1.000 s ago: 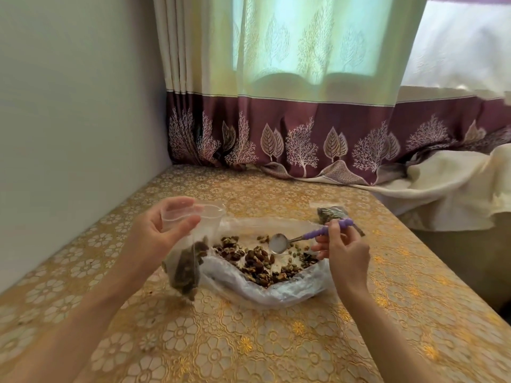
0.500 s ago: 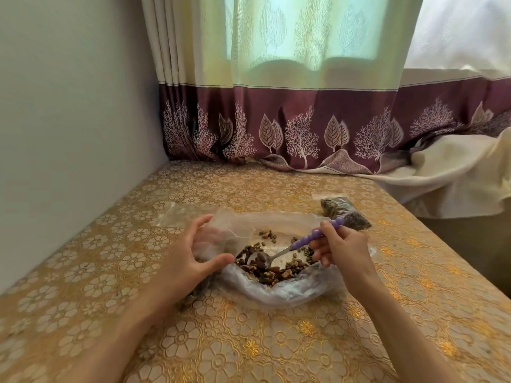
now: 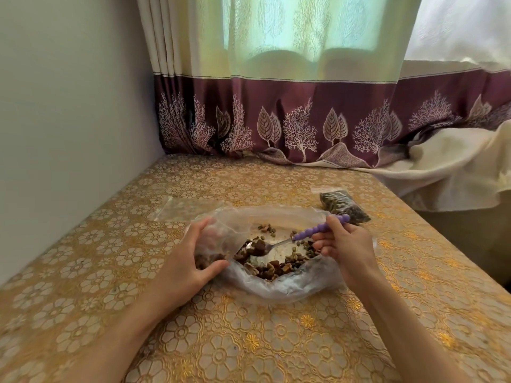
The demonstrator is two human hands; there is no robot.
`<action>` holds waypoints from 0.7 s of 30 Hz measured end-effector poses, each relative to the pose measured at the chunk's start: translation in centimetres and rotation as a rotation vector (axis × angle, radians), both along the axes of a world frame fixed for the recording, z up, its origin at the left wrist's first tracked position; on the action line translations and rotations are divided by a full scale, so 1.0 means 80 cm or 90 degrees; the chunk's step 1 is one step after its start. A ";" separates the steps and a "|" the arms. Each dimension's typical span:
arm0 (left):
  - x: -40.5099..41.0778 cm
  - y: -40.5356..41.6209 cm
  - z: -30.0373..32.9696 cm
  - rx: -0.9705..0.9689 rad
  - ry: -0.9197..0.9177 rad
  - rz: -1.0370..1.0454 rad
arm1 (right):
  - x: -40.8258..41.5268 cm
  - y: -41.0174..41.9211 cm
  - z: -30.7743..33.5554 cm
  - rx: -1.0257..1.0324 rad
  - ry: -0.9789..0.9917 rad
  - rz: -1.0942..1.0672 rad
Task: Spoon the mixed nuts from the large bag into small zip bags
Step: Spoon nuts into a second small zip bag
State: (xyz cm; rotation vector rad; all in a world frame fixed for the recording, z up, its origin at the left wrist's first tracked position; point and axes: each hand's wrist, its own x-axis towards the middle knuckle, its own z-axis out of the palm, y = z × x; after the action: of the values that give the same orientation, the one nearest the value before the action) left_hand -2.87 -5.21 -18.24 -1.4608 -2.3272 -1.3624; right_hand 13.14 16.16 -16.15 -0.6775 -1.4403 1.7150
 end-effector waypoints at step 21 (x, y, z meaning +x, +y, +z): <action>-0.006 -0.002 -0.005 0.063 -0.075 -0.038 | -0.044 -0.063 0.082 0.296 0.117 0.062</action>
State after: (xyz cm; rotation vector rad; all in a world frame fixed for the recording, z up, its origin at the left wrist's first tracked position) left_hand -3.39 -5.41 -18.65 -1.4702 -2.2629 -1.5964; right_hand 9.60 11.10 -9.58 -0.1963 -1.6771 1.3945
